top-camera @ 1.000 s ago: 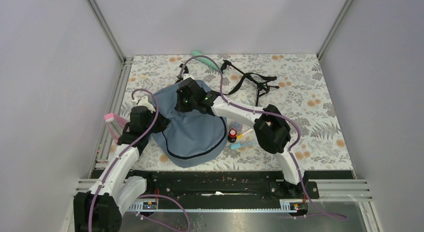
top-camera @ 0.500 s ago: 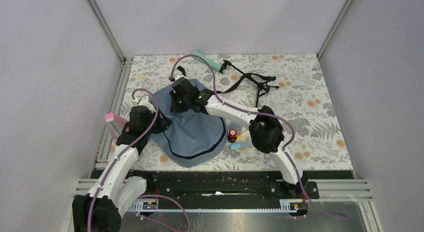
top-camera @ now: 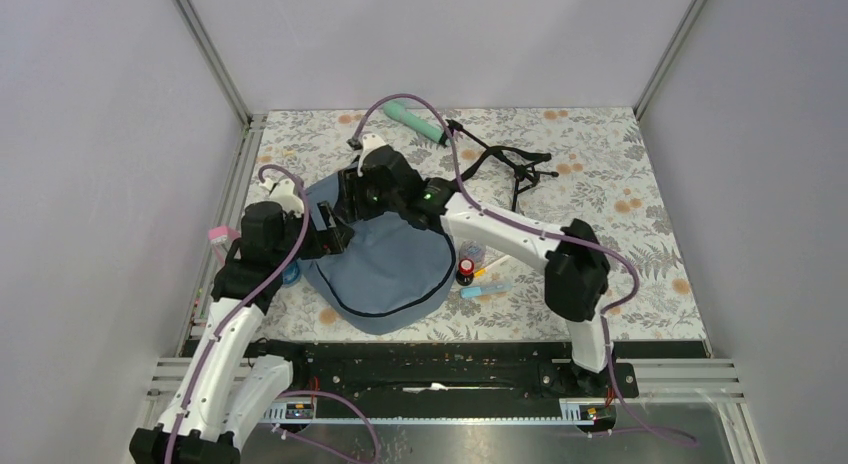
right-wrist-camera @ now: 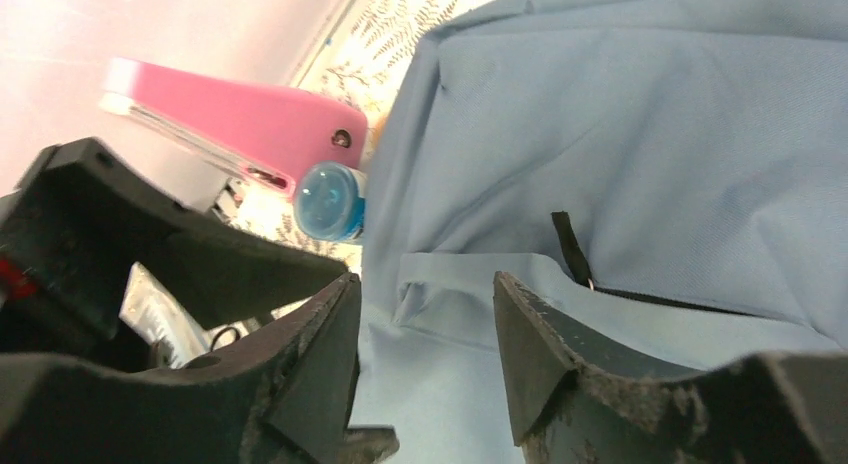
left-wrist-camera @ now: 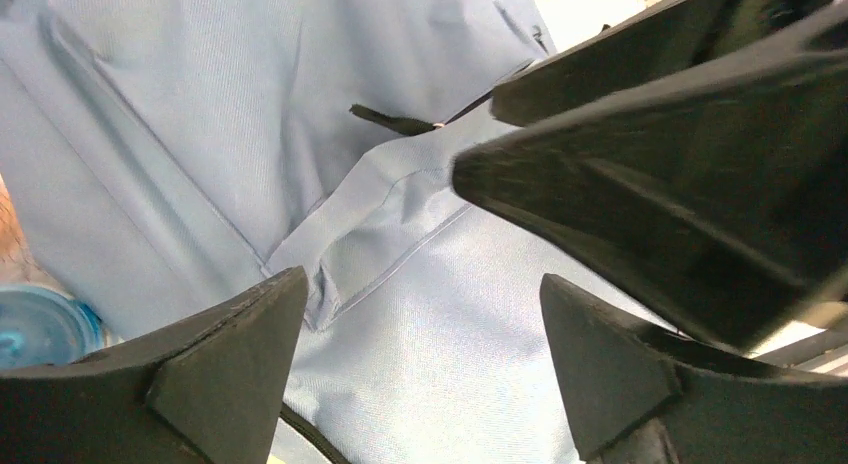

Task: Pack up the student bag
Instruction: Unzip the student bag at the center of the board, then adjust the student bag at the center of the board.

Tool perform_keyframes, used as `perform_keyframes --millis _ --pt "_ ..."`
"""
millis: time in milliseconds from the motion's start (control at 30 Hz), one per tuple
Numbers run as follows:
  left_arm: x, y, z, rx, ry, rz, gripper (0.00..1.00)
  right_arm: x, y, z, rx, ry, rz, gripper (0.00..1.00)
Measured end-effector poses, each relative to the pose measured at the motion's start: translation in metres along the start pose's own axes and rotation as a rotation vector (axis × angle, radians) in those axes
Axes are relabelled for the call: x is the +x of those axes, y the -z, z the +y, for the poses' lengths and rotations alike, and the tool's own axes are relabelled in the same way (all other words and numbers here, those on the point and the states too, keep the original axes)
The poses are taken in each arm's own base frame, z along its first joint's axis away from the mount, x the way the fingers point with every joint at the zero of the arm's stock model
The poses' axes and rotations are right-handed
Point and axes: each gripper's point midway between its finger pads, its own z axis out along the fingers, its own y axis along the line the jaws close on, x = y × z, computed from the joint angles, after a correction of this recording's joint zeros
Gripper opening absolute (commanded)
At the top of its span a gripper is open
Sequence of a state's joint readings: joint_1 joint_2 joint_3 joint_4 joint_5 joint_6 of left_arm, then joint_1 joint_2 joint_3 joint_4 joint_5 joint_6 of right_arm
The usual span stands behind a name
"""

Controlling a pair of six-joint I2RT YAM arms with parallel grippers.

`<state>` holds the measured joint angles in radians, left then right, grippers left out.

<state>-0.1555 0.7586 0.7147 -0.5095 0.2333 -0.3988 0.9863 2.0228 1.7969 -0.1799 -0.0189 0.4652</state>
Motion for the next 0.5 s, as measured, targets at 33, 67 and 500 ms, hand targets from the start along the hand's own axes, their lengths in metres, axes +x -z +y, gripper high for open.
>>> perform_keyframes --millis 33,67,500 --pt "-0.005 0.002 -0.002 0.007 -0.017 -0.013 0.93 -0.006 0.007 0.001 -0.007 -0.003 -0.014 0.61" --pt "-0.008 0.004 -0.004 0.014 -0.035 -0.023 0.94 -0.011 0.015 0.003 -0.015 -0.006 -0.028 0.63" --pt "-0.027 -0.032 0.008 -0.048 -0.153 0.096 0.93 0.004 0.079 -0.095 0.137 -0.1 -0.04 0.75"
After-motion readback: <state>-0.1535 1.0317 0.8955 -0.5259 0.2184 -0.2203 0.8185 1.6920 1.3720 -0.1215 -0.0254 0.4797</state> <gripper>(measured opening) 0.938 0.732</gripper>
